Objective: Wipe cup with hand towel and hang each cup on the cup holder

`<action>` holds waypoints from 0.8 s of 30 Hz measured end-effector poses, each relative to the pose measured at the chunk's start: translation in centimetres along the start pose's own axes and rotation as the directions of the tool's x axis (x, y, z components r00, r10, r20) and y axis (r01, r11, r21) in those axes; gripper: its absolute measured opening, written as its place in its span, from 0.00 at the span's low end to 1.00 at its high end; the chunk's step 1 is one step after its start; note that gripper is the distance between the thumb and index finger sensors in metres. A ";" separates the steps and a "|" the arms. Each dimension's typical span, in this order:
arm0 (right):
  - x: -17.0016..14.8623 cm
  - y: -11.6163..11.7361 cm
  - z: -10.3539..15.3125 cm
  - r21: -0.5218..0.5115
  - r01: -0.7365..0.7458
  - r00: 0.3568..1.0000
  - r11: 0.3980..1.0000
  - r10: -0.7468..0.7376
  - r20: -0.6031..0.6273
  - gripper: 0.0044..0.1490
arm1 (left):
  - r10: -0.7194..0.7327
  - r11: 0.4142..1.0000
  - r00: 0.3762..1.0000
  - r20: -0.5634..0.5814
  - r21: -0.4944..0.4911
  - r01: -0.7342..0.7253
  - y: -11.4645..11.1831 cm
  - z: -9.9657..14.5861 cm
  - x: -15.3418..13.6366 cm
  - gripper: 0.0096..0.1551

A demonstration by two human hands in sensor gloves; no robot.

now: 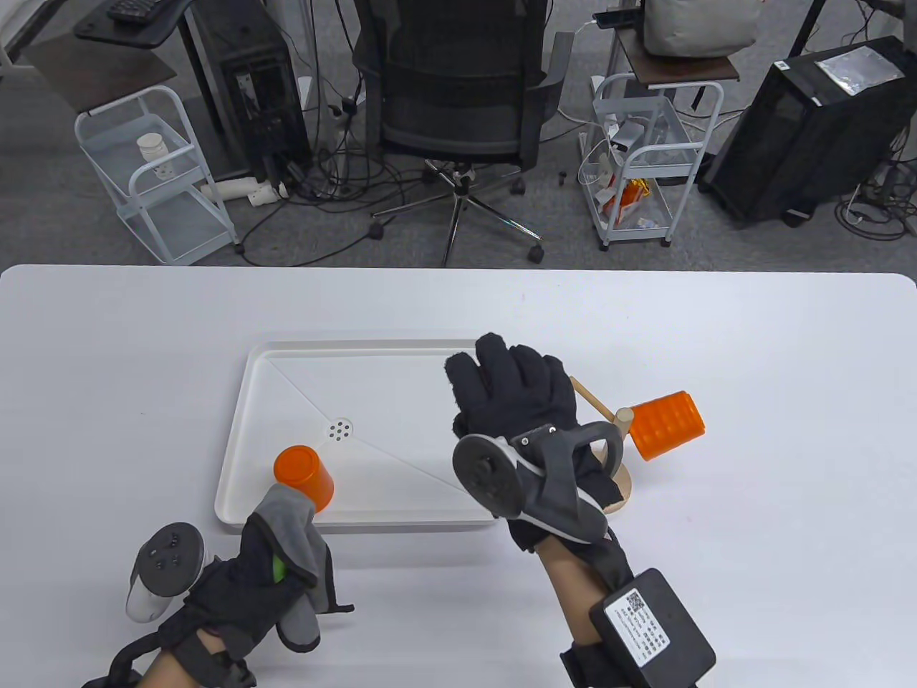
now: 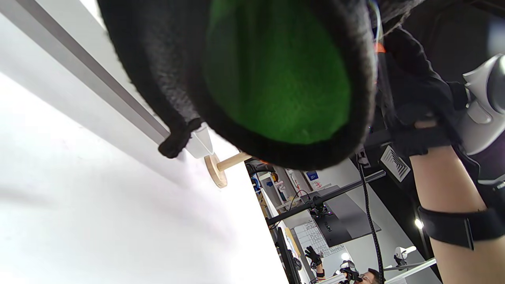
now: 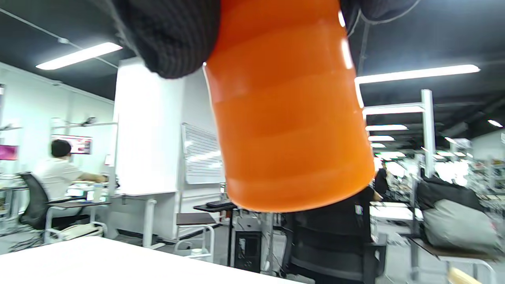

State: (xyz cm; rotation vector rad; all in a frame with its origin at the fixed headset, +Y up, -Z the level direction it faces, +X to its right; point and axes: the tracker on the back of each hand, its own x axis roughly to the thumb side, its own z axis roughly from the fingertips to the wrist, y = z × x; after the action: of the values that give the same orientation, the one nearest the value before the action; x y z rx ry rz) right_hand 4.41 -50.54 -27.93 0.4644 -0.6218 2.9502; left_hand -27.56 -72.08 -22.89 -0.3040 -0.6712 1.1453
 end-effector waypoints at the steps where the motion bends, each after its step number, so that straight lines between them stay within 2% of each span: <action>1: -0.3 0.2 -0.4 0.016 -0.001 1.000 1.000 0.001 -0.026 0.40 | -0.001 1.000 1.000 0.000 -0.001 0.001 0.0 0.0 0.0 0.49; 13: -3.4 5.0 -5.0 0.182 -0.085 0.958 0.980 0.131 -0.256 0.39 | -0.003 1.000 1.000 0.000 -0.015 0.003 -0.2 -0.1 0.0 0.49; 24: -5.3 8.2 -6.3 0.296 -0.119 0.908 0.948 0.225 -0.354 0.39 | 0.011 0.999 1.000 -0.005 -0.033 -0.011 -0.3 -0.3 -0.1 0.48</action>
State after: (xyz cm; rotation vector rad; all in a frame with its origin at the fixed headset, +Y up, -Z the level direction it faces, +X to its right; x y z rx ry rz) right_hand 6.45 -55.57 -38.21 -0.1709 -0.2263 3.1740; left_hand -27.16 -72.27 -23.00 -0.3388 -0.6855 1.1448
